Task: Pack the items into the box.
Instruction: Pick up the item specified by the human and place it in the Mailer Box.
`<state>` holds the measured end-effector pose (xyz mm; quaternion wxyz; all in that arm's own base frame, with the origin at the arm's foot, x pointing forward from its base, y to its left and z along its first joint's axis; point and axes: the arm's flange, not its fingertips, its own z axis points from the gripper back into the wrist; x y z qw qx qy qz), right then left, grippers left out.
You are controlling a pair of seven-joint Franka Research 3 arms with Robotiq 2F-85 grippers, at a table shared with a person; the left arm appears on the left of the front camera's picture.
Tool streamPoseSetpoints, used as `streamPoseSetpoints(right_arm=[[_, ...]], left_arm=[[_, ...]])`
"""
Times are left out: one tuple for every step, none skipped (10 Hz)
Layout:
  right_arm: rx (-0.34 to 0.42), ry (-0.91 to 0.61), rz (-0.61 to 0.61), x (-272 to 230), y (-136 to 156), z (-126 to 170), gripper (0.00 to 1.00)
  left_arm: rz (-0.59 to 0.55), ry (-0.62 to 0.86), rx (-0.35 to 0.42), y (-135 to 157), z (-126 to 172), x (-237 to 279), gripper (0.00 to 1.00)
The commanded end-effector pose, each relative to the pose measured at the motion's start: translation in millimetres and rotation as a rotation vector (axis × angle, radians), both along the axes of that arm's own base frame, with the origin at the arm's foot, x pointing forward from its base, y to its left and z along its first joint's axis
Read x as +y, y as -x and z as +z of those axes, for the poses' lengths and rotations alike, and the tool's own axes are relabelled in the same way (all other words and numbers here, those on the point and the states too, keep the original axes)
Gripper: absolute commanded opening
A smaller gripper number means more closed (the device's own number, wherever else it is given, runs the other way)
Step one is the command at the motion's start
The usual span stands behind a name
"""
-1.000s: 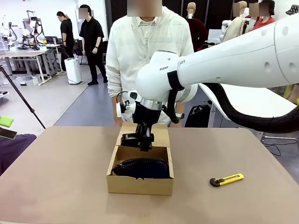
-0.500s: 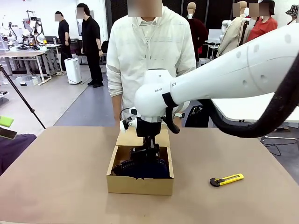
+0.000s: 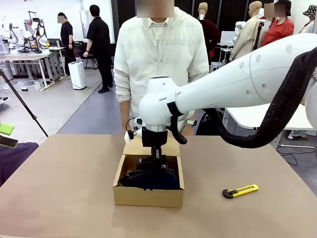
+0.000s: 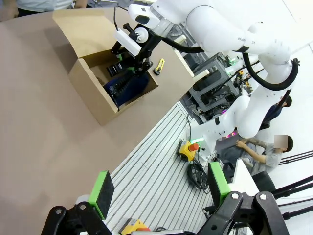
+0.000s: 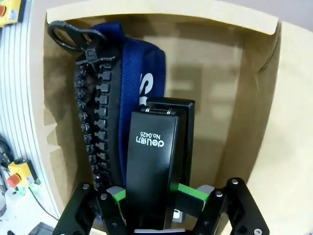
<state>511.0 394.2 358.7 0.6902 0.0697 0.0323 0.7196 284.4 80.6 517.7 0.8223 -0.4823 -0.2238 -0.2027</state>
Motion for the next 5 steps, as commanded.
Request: streamPoseSetpoints(right_arm=[[0.014,0.007,-0.028,4.7,1.4,6.9,1.0],[0.013,0.004,-0.031,4.4,1.3,6.3,1.0],[0.016,-0.006,-0.026,3.7,1.6,6.9,1.0],[0.017,-0.037,-0.023,2.4,2.8,10.2,1.0],[0.007,-0.025,-0.047,1.2,4.0,12.5,1.0]], left_arm=[[-0.007,0.011,-0.013,0.9,1.1,0.7,1.0],[-0.007,0.011,-0.013,0.9,1.1,0.7,1.0],[-0.007,0.011,-0.013,0.9,1.1,0.7,1.0],[-0.007,0.011,-0.013,0.9,1.1,0.7,1.0],[-0.007,0.011,-0.013,0.9,1.1,0.7,1.0]])
